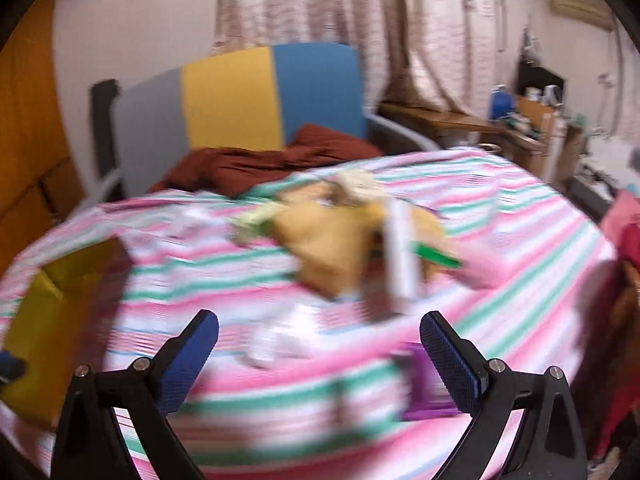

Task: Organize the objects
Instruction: 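Reach the right gripper toward the purple snack packet and grasp it, then grasp the clear plastic bag with the left gripper while the right gripper holds the packet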

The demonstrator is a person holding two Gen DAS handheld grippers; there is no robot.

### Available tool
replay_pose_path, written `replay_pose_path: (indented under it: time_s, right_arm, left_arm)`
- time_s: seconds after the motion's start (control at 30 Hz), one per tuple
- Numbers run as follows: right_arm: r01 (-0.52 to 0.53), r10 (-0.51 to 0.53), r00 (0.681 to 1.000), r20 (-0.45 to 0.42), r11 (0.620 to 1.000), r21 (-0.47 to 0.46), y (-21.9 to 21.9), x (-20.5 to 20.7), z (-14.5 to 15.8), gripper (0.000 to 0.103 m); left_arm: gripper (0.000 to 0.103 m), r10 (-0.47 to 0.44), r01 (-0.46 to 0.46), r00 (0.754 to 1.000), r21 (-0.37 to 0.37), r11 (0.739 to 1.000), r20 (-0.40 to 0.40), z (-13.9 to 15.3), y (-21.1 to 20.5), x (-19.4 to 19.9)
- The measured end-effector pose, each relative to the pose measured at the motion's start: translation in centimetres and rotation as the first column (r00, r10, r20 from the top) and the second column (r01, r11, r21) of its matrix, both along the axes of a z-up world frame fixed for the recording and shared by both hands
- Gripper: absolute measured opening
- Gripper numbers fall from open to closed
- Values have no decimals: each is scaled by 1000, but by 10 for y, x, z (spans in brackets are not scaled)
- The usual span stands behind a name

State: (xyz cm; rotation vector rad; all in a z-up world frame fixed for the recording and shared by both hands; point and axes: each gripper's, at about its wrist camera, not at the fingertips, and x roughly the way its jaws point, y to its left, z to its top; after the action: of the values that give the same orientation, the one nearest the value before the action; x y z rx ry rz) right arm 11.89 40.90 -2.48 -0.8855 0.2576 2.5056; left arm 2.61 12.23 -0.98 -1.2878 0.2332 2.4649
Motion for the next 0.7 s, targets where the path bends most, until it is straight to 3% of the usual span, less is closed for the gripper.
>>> replay_pose_path:
  time_s: [0.1,0.3,0.47,0.7]
  right_arm:
    - [46,-45,999,26,999,-21,33,21,-18,98]
    - [88,-82,995,54,989,-120,72,34,-49,80]
    - [100,-88,993,84,985,-143,74,28,-69,56]
    - [100,-95,994,45,986,-133,74,31,-77,52]
  left_arm:
    - [60,-65,65,998,-3,998,-13,3,20,3]
    - [60,-184,183,983,57,982,19,7,62,-1]
    - [60,-249,243,966,91,966,72,2,92,-2]
    - [61,-344,334,935,119,935,83,-11,144,-6]
